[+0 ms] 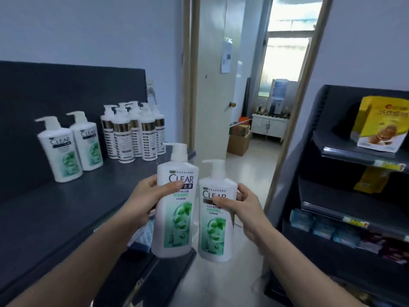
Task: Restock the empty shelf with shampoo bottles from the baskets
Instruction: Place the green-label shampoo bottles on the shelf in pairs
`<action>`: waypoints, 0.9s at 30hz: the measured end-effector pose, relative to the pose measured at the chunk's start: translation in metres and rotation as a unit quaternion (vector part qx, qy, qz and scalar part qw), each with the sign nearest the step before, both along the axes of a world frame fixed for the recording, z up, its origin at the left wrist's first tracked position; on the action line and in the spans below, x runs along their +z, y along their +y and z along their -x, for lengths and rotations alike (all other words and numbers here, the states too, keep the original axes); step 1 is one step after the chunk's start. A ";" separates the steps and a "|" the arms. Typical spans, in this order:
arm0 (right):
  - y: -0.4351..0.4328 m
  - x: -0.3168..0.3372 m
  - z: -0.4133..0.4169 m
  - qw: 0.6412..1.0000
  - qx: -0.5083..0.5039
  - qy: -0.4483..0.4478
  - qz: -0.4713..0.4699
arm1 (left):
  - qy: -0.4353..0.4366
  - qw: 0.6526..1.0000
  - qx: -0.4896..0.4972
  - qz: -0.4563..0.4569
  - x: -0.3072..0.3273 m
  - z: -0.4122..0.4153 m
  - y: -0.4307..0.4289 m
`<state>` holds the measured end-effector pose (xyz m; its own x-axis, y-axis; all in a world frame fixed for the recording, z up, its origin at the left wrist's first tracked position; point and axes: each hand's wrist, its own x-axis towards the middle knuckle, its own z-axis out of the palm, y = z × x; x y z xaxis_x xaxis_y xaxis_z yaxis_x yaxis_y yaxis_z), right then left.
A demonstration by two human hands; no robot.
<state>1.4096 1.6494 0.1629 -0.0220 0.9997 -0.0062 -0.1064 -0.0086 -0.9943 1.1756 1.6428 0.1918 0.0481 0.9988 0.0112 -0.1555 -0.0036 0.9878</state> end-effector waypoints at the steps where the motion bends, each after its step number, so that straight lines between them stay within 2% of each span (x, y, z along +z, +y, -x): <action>1: 0.012 0.003 0.011 1.000 0.008 0.003 -0.006 | 0.003 1.000 0.013 -0.007 0.004 0.011 0.006; 12: 0.118 0.040 0.130 0.988 0.138 0.037 -0.054 | 0.045 0.986 0.148 -0.058 0.026 0.121 0.057; 21: 0.215 0.049 0.214 0.961 0.264 0.015 -0.076 | 0.075 0.963 0.249 -0.070 0.029 0.182 0.097; 27: 0.278 0.043 0.273 0.936 0.347 0.019 -0.058 | 0.088 0.938 0.330 -0.067 0.021 0.219 0.126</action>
<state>1.1367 1.9272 0.2060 -0.6650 0.7378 0.1162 -0.1514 0.0192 -0.9883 0.9565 1.7690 0.2125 -0.5667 0.8020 0.1888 0.0892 -0.1681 0.9817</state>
